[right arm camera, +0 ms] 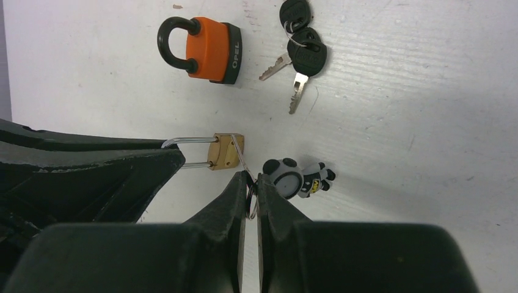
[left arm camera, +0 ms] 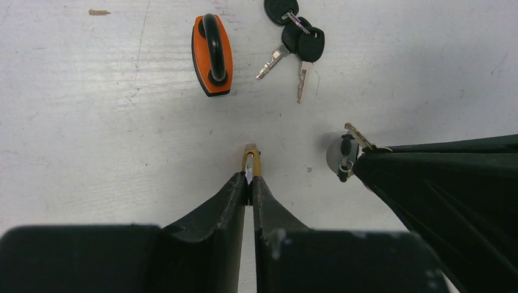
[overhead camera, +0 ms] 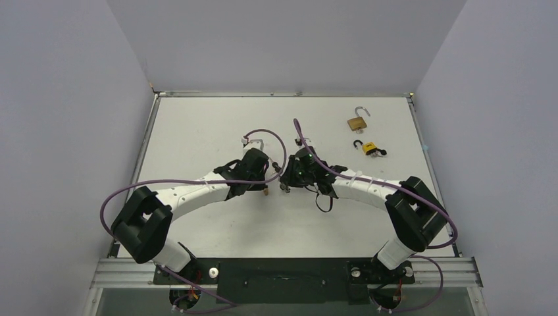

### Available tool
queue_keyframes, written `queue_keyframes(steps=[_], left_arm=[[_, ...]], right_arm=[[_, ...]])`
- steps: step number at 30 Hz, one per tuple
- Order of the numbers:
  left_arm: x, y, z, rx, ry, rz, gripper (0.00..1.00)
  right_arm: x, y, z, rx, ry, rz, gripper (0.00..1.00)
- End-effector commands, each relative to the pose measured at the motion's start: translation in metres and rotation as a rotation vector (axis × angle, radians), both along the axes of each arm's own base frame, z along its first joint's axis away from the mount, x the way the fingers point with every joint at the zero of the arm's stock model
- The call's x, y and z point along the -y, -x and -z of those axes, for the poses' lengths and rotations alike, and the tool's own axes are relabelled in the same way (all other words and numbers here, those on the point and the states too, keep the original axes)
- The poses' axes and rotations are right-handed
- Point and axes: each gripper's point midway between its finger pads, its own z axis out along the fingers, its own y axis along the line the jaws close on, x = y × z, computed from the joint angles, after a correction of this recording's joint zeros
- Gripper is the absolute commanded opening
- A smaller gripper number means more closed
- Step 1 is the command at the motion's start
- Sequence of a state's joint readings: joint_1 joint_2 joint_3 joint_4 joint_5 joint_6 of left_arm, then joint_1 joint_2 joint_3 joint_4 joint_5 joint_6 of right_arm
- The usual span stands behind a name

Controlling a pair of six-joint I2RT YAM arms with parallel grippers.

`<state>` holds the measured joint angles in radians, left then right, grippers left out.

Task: Lock with the key
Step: Place the lock at the center of the board, then place the key at the center of the board.

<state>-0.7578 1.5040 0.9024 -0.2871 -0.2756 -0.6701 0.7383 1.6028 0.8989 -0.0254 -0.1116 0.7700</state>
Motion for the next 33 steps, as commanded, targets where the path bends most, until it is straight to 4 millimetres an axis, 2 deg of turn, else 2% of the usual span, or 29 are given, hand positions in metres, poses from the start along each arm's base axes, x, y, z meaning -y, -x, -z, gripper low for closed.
queue_keyframes(steps=[1,6,9,16,18,21,25,28,30,33], left_arm=[[0.017,-0.012,-0.022,0.043,0.055,0.013,0.08],[0.021,-0.011,-0.029,0.044,0.071,0.033,0.11],[0.024,-0.012,-0.035,0.048,0.083,0.042,0.17],[0.026,-0.011,-0.053,0.067,0.114,0.053,0.23],[0.027,-0.01,-0.062,0.078,0.126,0.056,0.26],[0.025,-0.011,-0.081,0.11,0.144,0.061,0.29],[0.021,-0.012,-0.107,0.148,0.166,0.07,0.34],[0.019,-0.013,-0.127,0.172,0.195,0.085,0.37],[0.018,-0.011,-0.141,0.189,0.213,0.104,0.39],[0.017,-0.008,-0.155,0.191,0.233,0.15,0.43]], right_arm=[[-0.016,-0.003,-0.02,0.038,-0.097,-0.007,0.0],[-0.016,0.004,-0.018,0.027,-0.099,-0.015,0.0],[-0.017,0.008,-0.018,0.02,-0.113,-0.017,0.0],[-0.018,0.014,-0.027,0.026,-0.14,-0.033,0.12],[-0.018,0.015,-0.032,0.034,-0.145,-0.034,0.2],[-0.016,0.015,-0.042,0.049,-0.155,-0.036,0.39],[-0.011,0.012,-0.057,0.075,-0.155,-0.019,0.52],[0.016,-0.002,-0.059,0.086,-0.113,0.067,0.56],[0.043,-0.017,-0.066,0.102,-0.093,0.153,0.6],[0.103,-0.043,-0.061,0.113,0.014,0.337,0.65]])
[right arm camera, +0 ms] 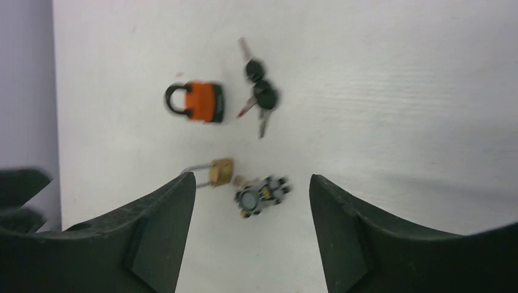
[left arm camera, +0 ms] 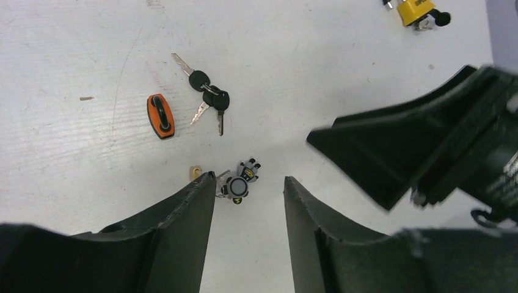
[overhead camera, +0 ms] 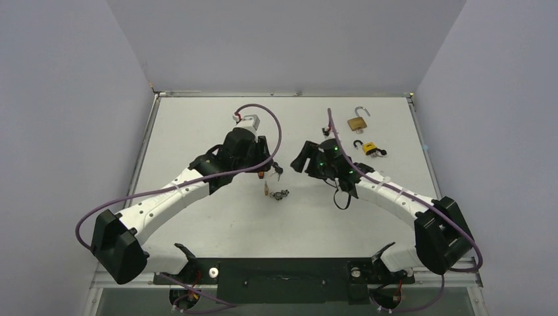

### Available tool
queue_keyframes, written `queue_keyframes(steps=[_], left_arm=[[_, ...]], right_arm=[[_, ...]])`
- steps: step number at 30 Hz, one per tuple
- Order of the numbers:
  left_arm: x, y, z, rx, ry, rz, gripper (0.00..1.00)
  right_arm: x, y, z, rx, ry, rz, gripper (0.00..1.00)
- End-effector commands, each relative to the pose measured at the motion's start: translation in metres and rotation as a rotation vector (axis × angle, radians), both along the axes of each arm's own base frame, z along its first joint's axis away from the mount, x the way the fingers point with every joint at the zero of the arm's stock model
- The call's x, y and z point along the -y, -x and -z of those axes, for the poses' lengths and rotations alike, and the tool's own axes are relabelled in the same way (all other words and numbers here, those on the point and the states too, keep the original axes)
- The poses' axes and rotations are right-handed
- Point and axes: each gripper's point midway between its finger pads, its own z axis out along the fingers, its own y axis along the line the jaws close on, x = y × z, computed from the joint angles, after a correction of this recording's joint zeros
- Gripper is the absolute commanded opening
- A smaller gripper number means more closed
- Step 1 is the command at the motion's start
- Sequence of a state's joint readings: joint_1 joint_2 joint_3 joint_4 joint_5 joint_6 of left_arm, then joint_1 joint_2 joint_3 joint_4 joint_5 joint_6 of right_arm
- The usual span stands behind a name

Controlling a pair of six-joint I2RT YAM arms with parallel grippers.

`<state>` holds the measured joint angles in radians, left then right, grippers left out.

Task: Lock with the key
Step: Place the key at the center of the board, then pick up the lock from the center of the board.

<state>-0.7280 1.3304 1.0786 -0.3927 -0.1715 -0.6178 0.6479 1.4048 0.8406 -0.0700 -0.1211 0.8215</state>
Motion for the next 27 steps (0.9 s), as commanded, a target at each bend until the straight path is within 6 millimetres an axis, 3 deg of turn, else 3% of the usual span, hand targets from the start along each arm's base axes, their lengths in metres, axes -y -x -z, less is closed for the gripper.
queue_keyframes(steps=[1,7,11,12,15,18,23,27], left_arm=[[0.001,0.005,-0.044,0.053,0.056,0.085,0.45],[-0.005,0.012,-0.06,0.061,0.119,0.13,0.5],[-0.009,0.014,-0.07,0.074,0.14,0.146,0.52],[-0.011,0.014,-0.072,0.079,0.144,0.143,0.53],[-0.013,0.013,-0.078,0.088,0.157,0.15,0.53],[-0.016,0.012,-0.082,0.092,0.167,0.151,0.53],[-0.021,0.011,-0.084,0.092,0.175,0.144,0.53],[-0.022,0.01,-0.083,0.088,0.184,0.143,0.53]], right_arm=[[0.086,-0.046,-0.018,0.061,0.127,0.291,0.69],[0.204,-0.082,-0.011,0.004,0.224,0.664,0.76],[0.261,-0.103,-0.009,-0.04,0.269,0.874,0.76],[0.268,-0.107,0.002,-0.076,0.276,0.905,0.77],[0.288,-0.126,0.003,-0.125,0.277,0.978,0.75],[0.296,-0.142,0.015,-0.172,0.278,1.016,0.73],[0.311,-0.151,0.037,-0.241,0.28,1.071,0.72],[0.317,-0.164,0.045,-0.267,0.285,1.082,0.72]])
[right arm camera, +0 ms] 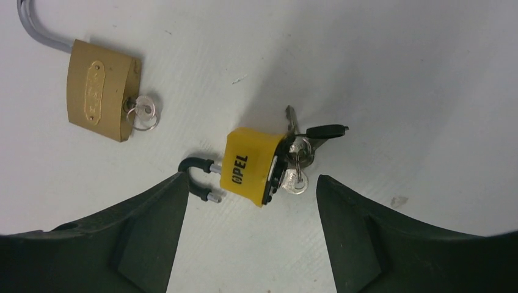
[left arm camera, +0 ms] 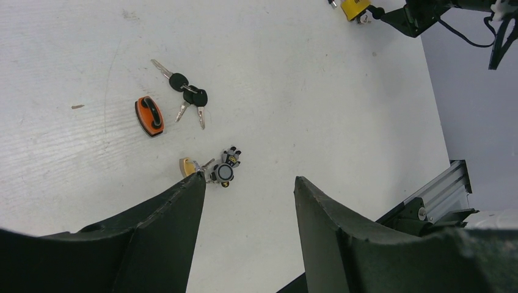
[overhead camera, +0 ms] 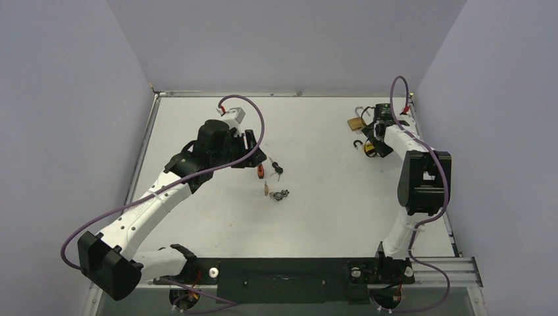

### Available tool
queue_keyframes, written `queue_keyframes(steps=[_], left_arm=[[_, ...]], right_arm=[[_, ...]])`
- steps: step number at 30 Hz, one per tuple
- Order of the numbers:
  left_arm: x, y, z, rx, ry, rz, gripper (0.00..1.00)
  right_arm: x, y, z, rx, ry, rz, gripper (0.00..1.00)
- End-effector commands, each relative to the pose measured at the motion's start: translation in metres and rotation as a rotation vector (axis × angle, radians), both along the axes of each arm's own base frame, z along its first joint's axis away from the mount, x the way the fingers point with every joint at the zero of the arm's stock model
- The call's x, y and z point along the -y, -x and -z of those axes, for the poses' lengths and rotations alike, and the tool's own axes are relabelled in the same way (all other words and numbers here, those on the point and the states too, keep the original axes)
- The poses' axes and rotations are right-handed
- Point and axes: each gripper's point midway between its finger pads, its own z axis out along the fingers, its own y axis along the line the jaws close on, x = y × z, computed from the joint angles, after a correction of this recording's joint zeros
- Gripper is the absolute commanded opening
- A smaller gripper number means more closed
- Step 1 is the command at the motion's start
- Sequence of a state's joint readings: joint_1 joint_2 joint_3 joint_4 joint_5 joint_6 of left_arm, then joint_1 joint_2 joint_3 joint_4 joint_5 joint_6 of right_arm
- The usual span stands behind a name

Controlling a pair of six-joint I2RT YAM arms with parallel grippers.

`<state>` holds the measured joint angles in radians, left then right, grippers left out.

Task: Lock with the key
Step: Pick up the lock from the center of the board.

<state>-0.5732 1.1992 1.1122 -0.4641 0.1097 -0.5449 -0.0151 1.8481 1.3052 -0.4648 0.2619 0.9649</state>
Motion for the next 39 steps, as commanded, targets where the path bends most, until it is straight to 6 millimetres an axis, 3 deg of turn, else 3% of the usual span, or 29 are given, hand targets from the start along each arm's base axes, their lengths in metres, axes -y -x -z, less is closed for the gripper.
queue_keyframes(steps=[1,11,16,18,21,23,28,29,30,33,39], left_arm=[[0.001,-0.001,-0.033,0.071,0.058,0.018,0.53],[0.002,-0.002,-0.032,0.057,0.065,0.02,0.54],[0.003,-0.003,-0.029,0.046,0.075,0.012,0.54],[0.004,-0.004,-0.029,0.041,0.084,0.011,0.54],[0.007,-0.004,-0.028,0.031,0.097,0.014,0.54],[0.01,-0.005,-0.028,0.024,0.105,0.022,0.54],[0.02,-0.007,-0.032,0.015,0.125,0.059,0.54],[0.024,-0.007,-0.034,0.015,0.131,0.079,0.54],[0.026,-0.008,-0.035,0.013,0.133,0.091,0.53],[0.039,-0.01,-0.041,0.015,0.158,0.152,0.53],[0.063,-0.011,-0.054,0.024,0.209,0.267,0.53]], right_arm=[[0.013,-0.017,-0.007,0.01,0.009,0.057,0.72],[0.008,-0.028,0.025,-0.048,-0.028,0.047,0.66],[0.007,-0.021,0.035,-0.077,-0.024,0.041,0.58],[0.006,-0.018,0.04,-0.091,-0.03,0.031,0.49],[0.006,-0.015,0.041,-0.094,-0.027,0.016,0.18],[0.004,-0.012,0.04,-0.092,-0.031,-0.002,0.03],[-0.005,-0.004,0.022,-0.021,-0.037,-0.088,0.0],[-0.01,-0.007,0.006,0.028,-0.042,-0.113,0.0],[-0.014,-0.002,0.005,0.026,-0.035,-0.143,0.0],[-0.03,0.002,-0.028,0.111,-0.049,-0.233,0.0],[-0.072,0.03,-0.072,0.211,-0.068,-0.435,0.0]])
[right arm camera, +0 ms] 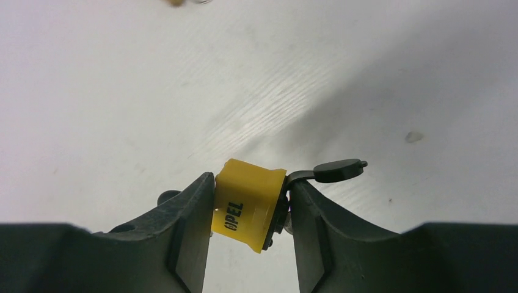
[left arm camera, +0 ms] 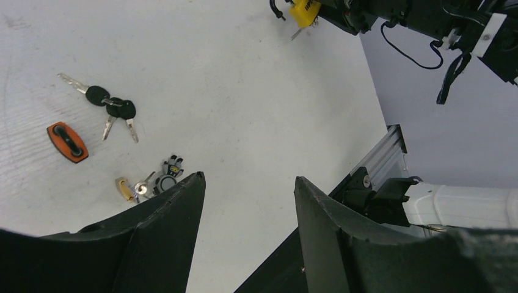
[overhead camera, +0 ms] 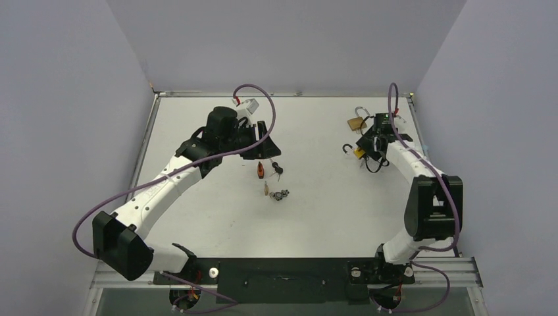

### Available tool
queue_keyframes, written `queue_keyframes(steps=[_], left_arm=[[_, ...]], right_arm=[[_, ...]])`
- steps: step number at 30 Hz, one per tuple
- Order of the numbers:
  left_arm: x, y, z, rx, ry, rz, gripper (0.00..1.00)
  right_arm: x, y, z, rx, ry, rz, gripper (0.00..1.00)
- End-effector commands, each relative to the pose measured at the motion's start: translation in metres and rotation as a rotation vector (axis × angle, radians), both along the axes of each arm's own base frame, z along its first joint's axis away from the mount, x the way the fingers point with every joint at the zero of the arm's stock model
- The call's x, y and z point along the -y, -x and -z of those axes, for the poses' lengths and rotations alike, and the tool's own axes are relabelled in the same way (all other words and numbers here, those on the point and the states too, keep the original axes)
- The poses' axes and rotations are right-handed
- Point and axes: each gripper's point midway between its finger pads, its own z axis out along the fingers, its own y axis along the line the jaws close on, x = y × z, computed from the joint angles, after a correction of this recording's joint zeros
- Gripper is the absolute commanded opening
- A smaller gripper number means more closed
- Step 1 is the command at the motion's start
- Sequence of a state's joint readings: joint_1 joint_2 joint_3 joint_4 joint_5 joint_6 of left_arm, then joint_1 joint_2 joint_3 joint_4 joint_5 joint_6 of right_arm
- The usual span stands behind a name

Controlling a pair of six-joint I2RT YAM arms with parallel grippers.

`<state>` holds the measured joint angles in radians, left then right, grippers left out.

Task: Lock with the key
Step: Pick up the lock from the center of the board, then lock the lock.

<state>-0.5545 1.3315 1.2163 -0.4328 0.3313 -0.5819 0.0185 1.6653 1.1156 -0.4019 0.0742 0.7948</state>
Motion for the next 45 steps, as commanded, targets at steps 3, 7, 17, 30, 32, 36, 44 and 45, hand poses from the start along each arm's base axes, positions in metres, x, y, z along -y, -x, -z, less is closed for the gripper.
queue_keyframes(steps=[3,7,17,30,32,36,44,45], left_arm=[[0.036,-0.008,-0.049,0.122,0.126,0.16,0.53],[0.05,-0.009,-0.055,0.137,0.138,0.224,0.53],[0.081,-0.002,-0.05,0.095,0.159,0.334,0.53],[0.091,0.005,-0.059,0.095,0.193,0.379,0.5],[0.09,0.005,-0.06,0.093,0.195,0.375,0.48],[0.091,0.007,-0.064,0.092,0.219,0.378,0.46],[0.092,0.013,-0.07,0.082,0.259,0.384,0.33],[0.092,0.014,-0.07,0.082,0.26,0.386,0.28]], right_arm=[[-0.053,0.01,-0.086,0.257,-0.062,-0.252,0.0],[-0.081,0.032,-0.119,0.331,-0.06,-0.368,0.0],[-0.139,0.074,-0.195,0.535,-0.077,-0.593,0.0],[-0.177,0.094,-0.242,0.629,-0.081,-0.701,0.0],[-0.181,0.095,-0.246,0.638,-0.083,-0.71,0.0],[-0.187,0.097,-0.255,0.656,-0.081,-0.717,0.0],[-0.199,0.101,-0.259,0.663,-0.066,-0.73,0.0],[-0.199,0.101,-0.259,0.665,-0.065,-0.729,0.0]])
